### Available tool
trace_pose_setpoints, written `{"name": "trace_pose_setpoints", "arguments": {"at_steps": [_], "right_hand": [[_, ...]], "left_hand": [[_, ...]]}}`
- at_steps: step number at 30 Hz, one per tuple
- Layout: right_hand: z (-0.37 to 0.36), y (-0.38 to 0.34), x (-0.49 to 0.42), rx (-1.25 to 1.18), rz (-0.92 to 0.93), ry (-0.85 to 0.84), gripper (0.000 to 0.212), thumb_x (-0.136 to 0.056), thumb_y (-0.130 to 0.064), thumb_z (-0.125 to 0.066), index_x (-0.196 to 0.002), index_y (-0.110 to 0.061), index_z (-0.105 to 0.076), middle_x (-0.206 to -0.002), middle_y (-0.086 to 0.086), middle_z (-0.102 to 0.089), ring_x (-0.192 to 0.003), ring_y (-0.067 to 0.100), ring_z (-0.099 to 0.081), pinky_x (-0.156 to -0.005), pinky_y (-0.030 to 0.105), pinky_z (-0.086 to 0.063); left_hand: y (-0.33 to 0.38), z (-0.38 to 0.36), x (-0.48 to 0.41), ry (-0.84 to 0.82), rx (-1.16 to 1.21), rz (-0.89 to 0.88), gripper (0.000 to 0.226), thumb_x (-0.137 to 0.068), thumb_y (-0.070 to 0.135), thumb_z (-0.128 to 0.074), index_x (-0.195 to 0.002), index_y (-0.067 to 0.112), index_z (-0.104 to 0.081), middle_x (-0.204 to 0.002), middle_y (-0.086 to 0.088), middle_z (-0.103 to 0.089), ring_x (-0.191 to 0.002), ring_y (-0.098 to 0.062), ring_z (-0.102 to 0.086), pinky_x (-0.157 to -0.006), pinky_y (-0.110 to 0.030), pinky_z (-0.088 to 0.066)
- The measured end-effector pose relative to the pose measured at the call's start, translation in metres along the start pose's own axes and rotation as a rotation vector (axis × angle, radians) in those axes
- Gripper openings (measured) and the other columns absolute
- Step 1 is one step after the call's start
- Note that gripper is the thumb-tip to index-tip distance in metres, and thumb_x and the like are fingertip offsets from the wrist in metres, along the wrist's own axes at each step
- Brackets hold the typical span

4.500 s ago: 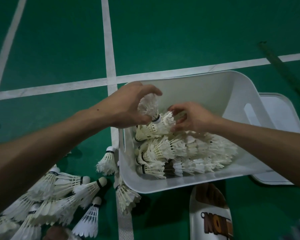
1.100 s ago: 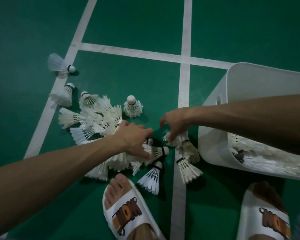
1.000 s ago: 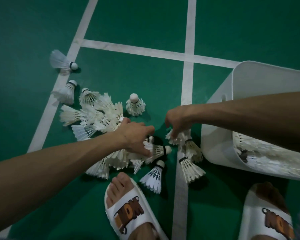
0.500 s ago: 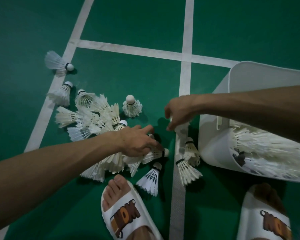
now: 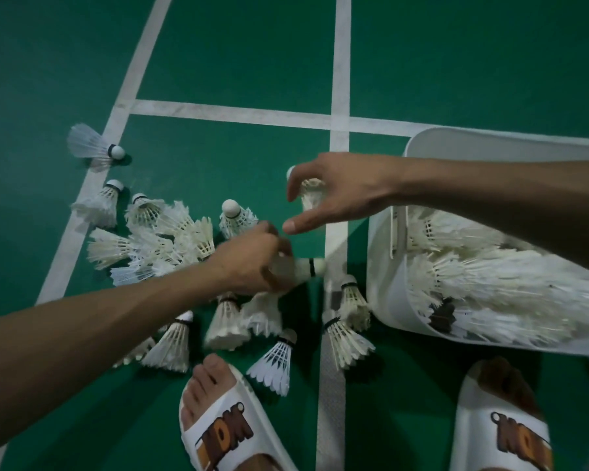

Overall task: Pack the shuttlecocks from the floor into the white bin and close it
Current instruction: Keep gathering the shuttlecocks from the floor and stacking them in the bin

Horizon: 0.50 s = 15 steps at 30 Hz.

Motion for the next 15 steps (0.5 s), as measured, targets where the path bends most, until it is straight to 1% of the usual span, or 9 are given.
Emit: {"name": "trace_pose_setpoints", "arguments": {"at_steps": [2, 3, 5, 6, 7, 9, 12, 14, 15], "right_hand": [[0.024, 0.001, 0.012, -0.101, 0.020, 0.119, 0.040, -0.085, -0.055, -0.054, -0.110, -0.024, -0.056, -0.131, 0.001, -0.053, -0.104, 0.011, -0.054, -0.088, 0.031, -0.043], [0.038, 0.005, 0.018, -0.155, 0.023, 0.192, 0.029, -0.089, -0.047, -0.055, -0.106, -0.024, -0.056, -0.126, 0.000, -0.055, -0.096, 0.007, -0.054, -0.083, 0.028, -0.044], [0.063, 0.019, 0.034, -0.218, 0.012, 0.323, 0.015, -0.093, -0.032, -0.055, -0.105, -0.024, -0.057, -0.130, 0.000, -0.053, -0.098, 0.009, -0.052, -0.080, 0.024, -0.042], [0.075, 0.026, 0.044, -0.237, 0.006, 0.379, 0.014, -0.093, -0.028, -0.056, -0.107, -0.025, -0.058, -0.135, 0.000, -0.051, -0.102, 0.011, -0.052, -0.079, 0.021, -0.041], [0.086, 0.033, 0.055, -0.255, 0.000, 0.433, 0.017, -0.093, -0.025, -0.057, -0.110, -0.026, -0.058, -0.137, -0.002, -0.049, -0.102, 0.011, -0.052, -0.079, 0.021, -0.042], [0.103, 0.046, 0.081, -0.283, -0.019, 0.531, 0.031, -0.091, -0.022, -0.060, -0.121, -0.028, -0.055, -0.126, -0.004, -0.050, -0.091, 0.009, -0.055, -0.075, 0.022, -0.047], [0.119, 0.073, 0.121, -0.332, -0.071, 0.646, 0.057, -0.084, -0.014, -0.069, -0.131, -0.034, -0.042, -0.102, -0.004, -0.053, -0.074, 0.010, -0.059, -0.049, 0.013, -0.049], [0.121, 0.093, 0.144, -0.354, -0.122, 0.699, 0.066, -0.078, -0.013, -0.074, -0.130, -0.034, -0.040, -0.100, -0.003, -0.054, -0.077, 0.012, -0.061, -0.052, 0.018, -0.052], [0.120, 0.105, 0.155, -0.376, -0.156, 0.721, 0.066, -0.075, -0.014, -0.077, -0.128, -0.033, -0.041, -0.101, -0.002, -0.054, -0.081, 0.014, -0.062, -0.058, 0.023, -0.055]], "left_hand": [[-0.006, 0.035, -0.003, 0.144, 0.118, 0.061, 0.049, -0.071, 0.045, -0.076, -0.111, 0.022, -0.061, -0.120, -0.005, -0.053, -0.104, -0.019, -0.053, -0.092, -0.038, -0.049], [-0.005, 0.052, -0.002, 0.212, 0.153, 0.079, 0.048, -0.072, 0.043, -0.076, -0.111, 0.020, -0.062, -0.123, -0.007, -0.052, -0.106, -0.018, -0.049, -0.094, -0.038, -0.046], [-0.001, 0.083, 0.002, 0.331, 0.249, 0.114, 0.043, -0.074, 0.036, -0.077, -0.110, 0.019, -0.061, -0.124, -0.006, -0.048, -0.104, -0.018, -0.047, -0.085, -0.033, -0.048], [0.004, 0.097, 0.004, 0.388, 0.287, 0.118, 0.040, -0.074, 0.034, -0.077, -0.108, 0.019, -0.061, -0.123, -0.003, -0.046, -0.103, -0.019, -0.047, -0.080, -0.030, -0.049], [0.009, 0.110, 0.005, 0.444, 0.313, 0.116, 0.039, -0.074, 0.033, -0.077, -0.107, 0.020, -0.060, -0.121, -0.001, -0.045, -0.102, -0.019, -0.048, -0.078, -0.029, -0.050], [0.025, 0.135, 0.008, 0.538, 0.340, 0.094, 0.040, -0.074, 0.034, -0.076, -0.108, 0.020, -0.060, -0.116, 0.001, -0.046, -0.100, -0.018, -0.050, -0.076, -0.026, -0.050], [0.055, 0.165, 0.009, 0.584, 0.380, 0.039, 0.047, -0.073, 0.034, -0.076, -0.113, 0.016, -0.061, -0.112, -0.001, -0.055, -0.081, -0.012, -0.058, -0.060, -0.015, -0.047], [0.075, 0.176, 0.007, 0.560, 0.431, 0.017, 0.047, -0.072, 0.032, -0.076, -0.113, 0.018, -0.060, -0.103, 0.002, -0.058, -0.070, -0.010, -0.061, -0.047, -0.013, -0.045], [0.084, 0.180, 0.006, 0.544, 0.456, 0.009, 0.047, -0.071, 0.031, -0.077, -0.114, 0.019, -0.060, -0.101, 0.004, -0.057, -0.070, -0.011, -0.063, -0.048, -0.016, -0.048]]}}
Point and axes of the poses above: each hand's wrist, its own x-axis away from the middle knuckle, its own z-axis out of the back of the hand, y = z × x, the point moved 10 cm from there along -x, towards the middle knuckle
